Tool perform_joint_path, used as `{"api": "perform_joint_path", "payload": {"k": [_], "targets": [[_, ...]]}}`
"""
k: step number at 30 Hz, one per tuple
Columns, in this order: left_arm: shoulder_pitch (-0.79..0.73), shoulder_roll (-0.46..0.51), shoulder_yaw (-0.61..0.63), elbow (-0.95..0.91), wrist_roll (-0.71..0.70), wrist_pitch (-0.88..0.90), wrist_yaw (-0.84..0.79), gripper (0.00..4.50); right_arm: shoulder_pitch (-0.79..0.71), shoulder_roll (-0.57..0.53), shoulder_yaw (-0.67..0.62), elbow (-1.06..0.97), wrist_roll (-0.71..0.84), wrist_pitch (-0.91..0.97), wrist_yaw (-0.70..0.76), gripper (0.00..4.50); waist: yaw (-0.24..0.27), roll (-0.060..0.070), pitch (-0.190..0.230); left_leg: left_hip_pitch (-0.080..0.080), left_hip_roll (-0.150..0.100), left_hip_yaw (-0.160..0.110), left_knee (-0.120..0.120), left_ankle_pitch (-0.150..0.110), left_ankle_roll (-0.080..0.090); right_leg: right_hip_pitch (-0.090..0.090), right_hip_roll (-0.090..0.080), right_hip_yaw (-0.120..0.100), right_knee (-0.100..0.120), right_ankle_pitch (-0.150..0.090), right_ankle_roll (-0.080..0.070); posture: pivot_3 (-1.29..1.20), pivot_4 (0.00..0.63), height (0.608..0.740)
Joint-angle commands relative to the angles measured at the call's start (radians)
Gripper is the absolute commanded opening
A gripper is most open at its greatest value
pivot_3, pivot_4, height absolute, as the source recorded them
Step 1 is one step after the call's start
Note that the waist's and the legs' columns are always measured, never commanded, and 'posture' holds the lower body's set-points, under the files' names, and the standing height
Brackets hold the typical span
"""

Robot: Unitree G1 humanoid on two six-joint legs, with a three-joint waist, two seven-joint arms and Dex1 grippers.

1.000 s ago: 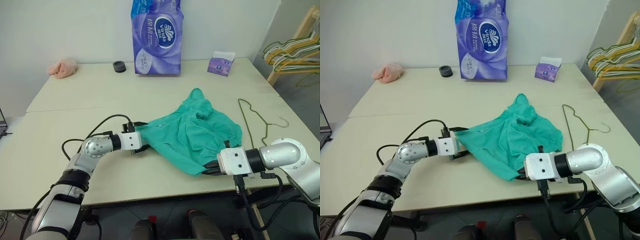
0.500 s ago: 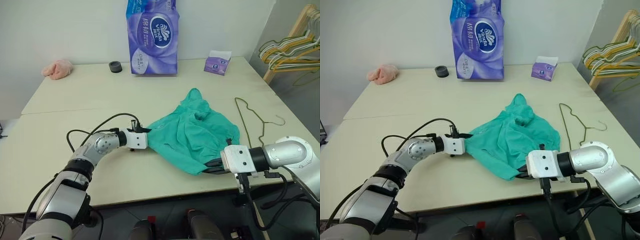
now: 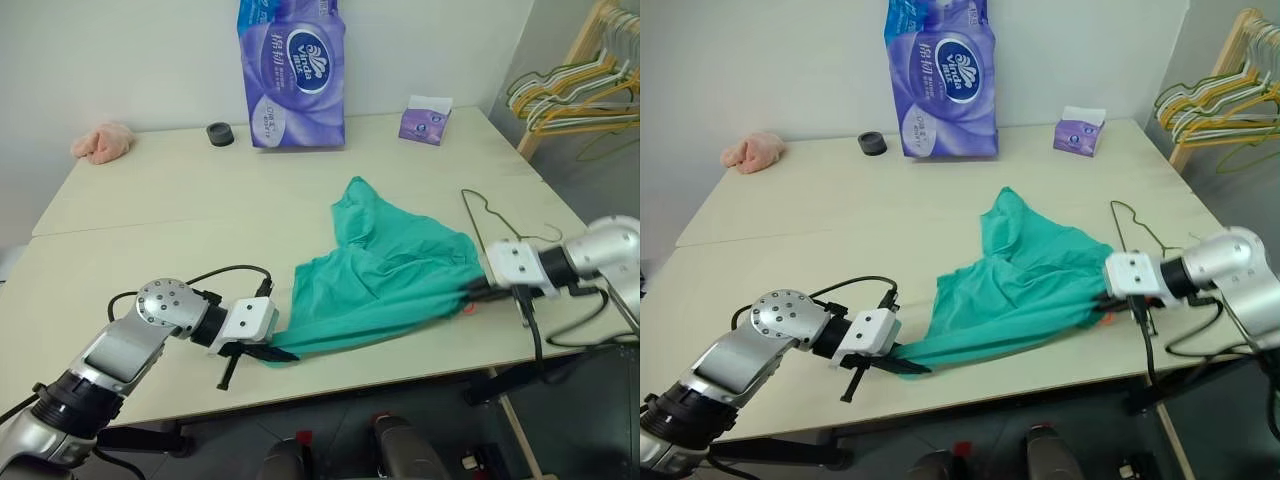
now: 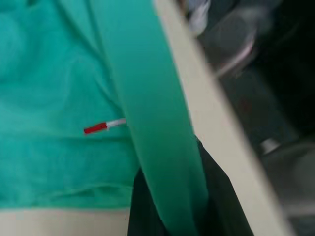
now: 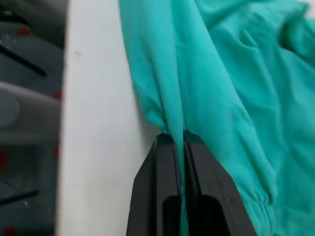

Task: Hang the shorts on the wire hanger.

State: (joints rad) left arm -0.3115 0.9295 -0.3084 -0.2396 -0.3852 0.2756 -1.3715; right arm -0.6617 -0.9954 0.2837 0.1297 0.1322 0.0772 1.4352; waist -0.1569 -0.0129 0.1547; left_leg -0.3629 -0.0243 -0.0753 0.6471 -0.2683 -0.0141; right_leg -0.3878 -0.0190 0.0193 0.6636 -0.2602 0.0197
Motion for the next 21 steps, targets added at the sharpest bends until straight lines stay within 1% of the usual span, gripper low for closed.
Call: {"api": "perform_joint_path", "payload": {"k": [1, 2, 3, 5, 6, 7, 8, 9, 11, 12, 13, 14, 15, 16, 17, 18, 20, 21], "targets": [[-0.107, -0.125, 0.029, 0.024, -0.048, 0.165, 0.118, 0.02, -0.262, 0.116, 0.073, 0.384, -0.171, -0.122, -0.030, 0.00, 0.001, 0.001, 0.000, 0.000, 0.000, 0.000, 0.000, 0.000, 0.000, 0.001, 0.000, 0.000, 0.000, 0.000, 0.000, -0.17, 0.094, 0.740], [-0.158, -0.180, 0.034, 0.078, -0.034, 0.185, 0.166, 0.02, -0.342, 0.167, 0.093, 0.494, -0.207, -0.150, -0.058, 0.00, 0.003, 0.000, 0.000, 0.000, -0.001, 0.000, 0.001, 0.000, 0.000, 0.000, 0.001, 0.000, 0.000, 0.000, 0.000, -0.17, 0.089, 0.740], [-0.239, -0.252, 0.050, 0.176, -0.004, 0.196, 0.243, 0.02, -0.433, 0.223, 0.113, 0.620, -0.254, -0.193, -0.109, 0.00, 0.005, 0.000, 0.000, -0.001, -0.001, -0.001, 0.002, 0.000, 0.000, 0.000, 0.001, 0.000, 0.001, 0.000, 0.000, -0.17, 0.087, 0.740], [-0.441, -0.363, 0.079, 0.444, 0.088, 0.151, 0.400, 0.02, -0.607, 0.325, 0.150, 0.850, -0.359, -0.288, -0.282, 0.00, 0.009, -0.001, 0.001, -0.002, -0.001, -0.002, 0.004, 0.000, 0.000, 0.000, 0.001, -0.001, 0.002, 0.003, -0.002, -0.16, 0.080, 0.740], [-0.535, -0.397, 0.091, 0.581, 0.130, 0.107, 0.460, 0.02, -0.674, 0.366, 0.160, 0.934, -0.399, -0.321, -0.367, 0.00, 0.010, -0.001, 0.001, -0.004, -0.001, -0.003, 0.004, 0.001, -0.002, -0.002, 0.001, -0.001, 0.003, 0.005, -0.004, -0.16, 0.076, 0.740], [-0.644, -0.414, 0.096, 0.739, 0.181, 0.033, 0.526, 0.02, -0.744, 0.405, 0.166, 1.002, -0.434, -0.344, -0.472, 0.00, 0.009, -0.001, 0.001, -0.004, -0.001, -0.003, 0.004, 0.002, -0.004, -0.003, 0.001, -0.001, 0.003, 0.007, -0.006, -0.16, 0.073, 0.740], [-0.744, -0.420, 0.096, 0.892, 0.233, -0.053, 0.595, 0.02, -0.804, 0.436, 0.172, 1.054, -0.466, -0.363, -0.569, 0.00, 0.005, -0.001, 0.000, -0.004, -0.001, -0.004, 0.003, 0.005, -0.009, -0.004, 0.001, -0.001, 0.003, 0.007, -0.006, -0.16, 0.071, 0.740], [-0.858, -0.410, 0.087, 1.047, 0.296, -0.161, 0.679, 0.02, -0.870, 0.463, 0.179, 1.091, -0.505, -0.390, -0.699, 0.00, 0.002, -0.002, -0.001, -0.008, -0.001, -0.002, 0.001, 0.007, -0.012, -0.010, 0.000, 0.000, 0.004, 0.008, -0.007, -0.16, 0.071, 0.740], [-1.063, -0.366, 0.060, 1.279, 0.418, -0.345, 0.875, 0.02, -0.990, 0.494, 0.196, 1.136, -0.581, -0.445, -0.934, 0.00, -0.012, -0.002, -0.001, -0.025, -0.002, 0.001, 0.002, 0.012, -0.021, -0.032, -0.002, 0.004, 0.013, 0.008, -0.006, -0.16, 0.071, 0.740], [-1.147, -0.334, 0.040, 1.350, 0.482, -0.421, 0.962, 0.02, -1.041, 0.502, 0.196, 1.147, -0.606, -0.473, -1.027, 0.00, -0.015, -0.002, -0.001, -0.035, -0.003, 0.004, 0.002, 0.013, -0.022, -0.043, -0.003, 0.007, 0.017, 0.008, -0.006, -0.16, 0.071, 0.740], [-1.247, -0.276, -0.021, 1.384, 0.600, -0.513, 1.074, 0.02, -1.101, 0.499, 0.184, 1.147, -0.620, -0.521, -1.119, 0.00, -0.021, -0.002, -0.001, -0.041, -0.003, 0.006, 0.001, 0.014, -0.023, -0.054, -0.003, 0.013, 0.018, 0.008, -0.006, -0.16, 0.072, 0.740], [-1.314, -0.238, -0.065, 1.410, 0.686, -0.582, 1.150, 0.02, -1.141, 0.497, 0.175, 1.150, -0.630, -0.556, -1.181, 0.00, -0.031, -0.003, -0.001, -0.051, -0.003, 0.009, 0.000, 0.015, -0.026, -0.066, -0.003, 0.017, 0.020, 0.008, -0.006, -0.16, 0.073, 0.740], [-1.368, -0.198, -0.120, 1.416, 0.782, -0.648, 1.213, 0.02, -1.171, 0.483, 0.169, 1.147, -0.641, -0.602, -1.234, 0.00, -0.037, -0.003, -0.002, -0.058, -0.003, 0.012, 0.000, 0.016, -0.027, -0.076, -0.003, 0.021, 0.026, 0.008, -0.006, -0.16, 0.075, 0.740], [-1.400, -0.166, -0.158, 1.410, 0.849, -0.706, 1.241, 0.02, -1.182, 0.467, 0.157, 1.139, -0.642, -0.655, -1.280, 0.00, -0.040, -0.004, -0.002, -0.063, -0.003, 0.015, -0.001, 0.016, -0.027, -0.084, -0.003, 0.023, 0.027, 0.008, -0.006, -0.16, 0.076, 0.740], [-1.415, -0.134, -0.190, 1.389, 0.906, -0.758, 1.240, 0.02, -1.172, 0.448, 0.136, 1.129, -0.625, -0.713, -1.289, 0.00, -0.038, -0.004, -0.004, -0.067, -0.003, 0.017, -0.002, 0.016, -0.027, -0.089, -0.003, 0.025, 0.026, 0.008, -0.006, -0.15, 0.077, 0.740], [-1.416, -0.108, -0.211, 1.367, 0.946, -0.802, 1.227, 0.02, -1.152, 0.434, 0.118, 1.118, -0.609, -0.769, -1.293, 0.00, -0.038, -0.003, -0.006, -0.069, -0.003, 0.018, -0.003, 0.015, -0.028, -0.090, -0.003, 0.025, 0.025, 0.007, -0.004, -0.15, 0.077, 0.740], [-1.375, -0.074, -0.219, 1.317, 0.970, -0.862, 1.159, 0.02, -1.077, 0.414, 0.092, 1.093, -0.582, -0.866, -1.265, 0.00, -0.035, -0.003, -0.010, -0.068, -0.003, 0.019, -0.004, 0.015, -0.028, -0.089, -0.004, 0.026, 0.020, 0.007, -0.004, -0.14, 0.075, 0.740], [-1.316, -0.063, -0.214, 1.288, 0.945, -0.875, 1.064, 0.02, -1.001, 0.411, 0.085, 1.073, -0.562, -0.916, -1.226, 0.00, -0.034, -0.003, -0.012, -0.068, -0.003, 0.019, -0.004, 0.015, -0.028, -0.087, -0.004, 0.026, 0.018, 0.007, -0.004, -0.13, 0.073, 0.740]]}}
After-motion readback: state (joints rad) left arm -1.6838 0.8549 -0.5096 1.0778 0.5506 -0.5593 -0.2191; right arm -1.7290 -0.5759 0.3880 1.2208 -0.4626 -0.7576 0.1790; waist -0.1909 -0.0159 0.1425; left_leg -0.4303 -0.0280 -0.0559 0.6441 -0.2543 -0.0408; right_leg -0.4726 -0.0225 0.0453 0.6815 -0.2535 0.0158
